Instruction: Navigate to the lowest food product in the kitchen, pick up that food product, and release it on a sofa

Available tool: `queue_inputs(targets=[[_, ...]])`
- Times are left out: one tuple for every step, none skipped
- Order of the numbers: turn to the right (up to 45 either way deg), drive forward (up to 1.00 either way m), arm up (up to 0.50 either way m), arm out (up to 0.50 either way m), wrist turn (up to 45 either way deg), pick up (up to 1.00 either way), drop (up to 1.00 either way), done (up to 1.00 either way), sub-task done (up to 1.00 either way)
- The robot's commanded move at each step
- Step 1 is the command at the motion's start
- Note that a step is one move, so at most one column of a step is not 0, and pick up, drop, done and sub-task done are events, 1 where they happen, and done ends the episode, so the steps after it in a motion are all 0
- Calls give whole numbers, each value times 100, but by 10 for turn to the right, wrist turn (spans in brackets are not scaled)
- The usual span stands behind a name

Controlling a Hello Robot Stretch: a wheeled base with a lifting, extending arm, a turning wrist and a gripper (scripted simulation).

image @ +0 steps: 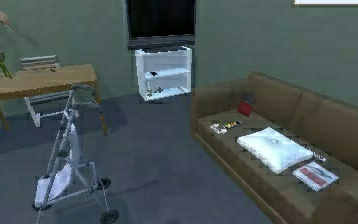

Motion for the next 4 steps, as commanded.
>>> queue_inputs(targets=[[60, 0, 0, 0, 0, 0, 0, 0, 0], [0, 80, 0, 0, 0, 0, 0, 0, 0], [60, 0, 0, 0, 0, 0, 0, 0, 0], [-60, 0, 0, 0, 0, 0, 0, 0, 0]])
